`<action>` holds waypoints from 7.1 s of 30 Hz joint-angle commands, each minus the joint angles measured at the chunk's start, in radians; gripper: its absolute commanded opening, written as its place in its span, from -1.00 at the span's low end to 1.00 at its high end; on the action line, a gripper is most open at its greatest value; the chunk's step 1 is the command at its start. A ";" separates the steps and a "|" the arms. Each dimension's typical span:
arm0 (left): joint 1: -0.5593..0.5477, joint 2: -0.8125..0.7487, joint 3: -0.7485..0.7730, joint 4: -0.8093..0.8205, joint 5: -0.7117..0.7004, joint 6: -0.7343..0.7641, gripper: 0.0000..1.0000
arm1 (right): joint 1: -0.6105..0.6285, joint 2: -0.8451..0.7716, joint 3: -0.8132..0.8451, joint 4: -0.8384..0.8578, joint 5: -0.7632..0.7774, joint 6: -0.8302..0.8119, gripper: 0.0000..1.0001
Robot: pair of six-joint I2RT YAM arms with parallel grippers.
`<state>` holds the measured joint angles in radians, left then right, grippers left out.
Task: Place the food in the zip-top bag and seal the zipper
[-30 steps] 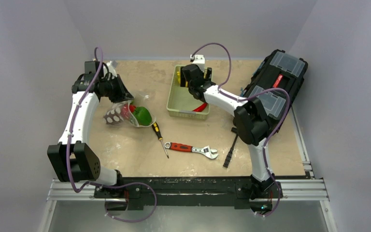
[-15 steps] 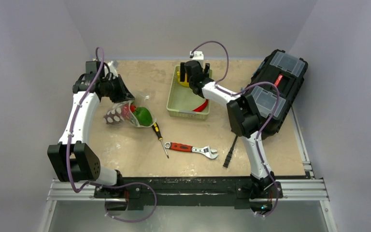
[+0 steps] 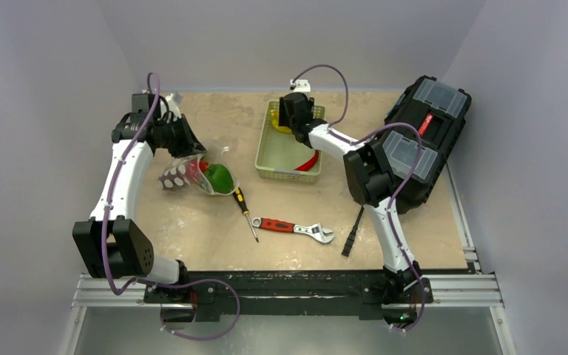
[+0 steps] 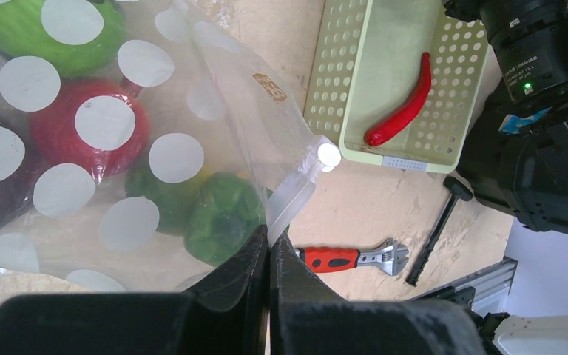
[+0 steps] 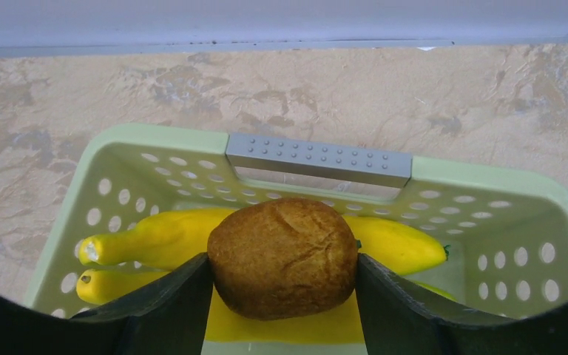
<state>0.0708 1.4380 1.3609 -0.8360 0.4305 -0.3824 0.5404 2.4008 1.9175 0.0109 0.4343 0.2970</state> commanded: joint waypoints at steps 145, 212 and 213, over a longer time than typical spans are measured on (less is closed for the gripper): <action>0.000 -0.456 -0.227 0.075 0.237 -0.538 -1.00 | 0.444 -0.883 -0.676 -0.318 -0.243 0.468 -0.24; 0.066 -0.478 -0.311 0.068 -0.386 -0.049 -1.00 | 0.365 -0.815 -0.327 -0.255 -0.138 0.119 0.63; 0.066 -0.485 -0.312 0.068 -0.386 -0.050 -1.00 | 0.333 -0.827 -0.352 -0.257 -0.097 0.160 0.62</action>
<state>0.1307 0.9890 1.0538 -0.8154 0.0265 -0.4519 0.9752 1.6623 1.6344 -0.2611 0.1638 0.4007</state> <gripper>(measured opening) 0.006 0.809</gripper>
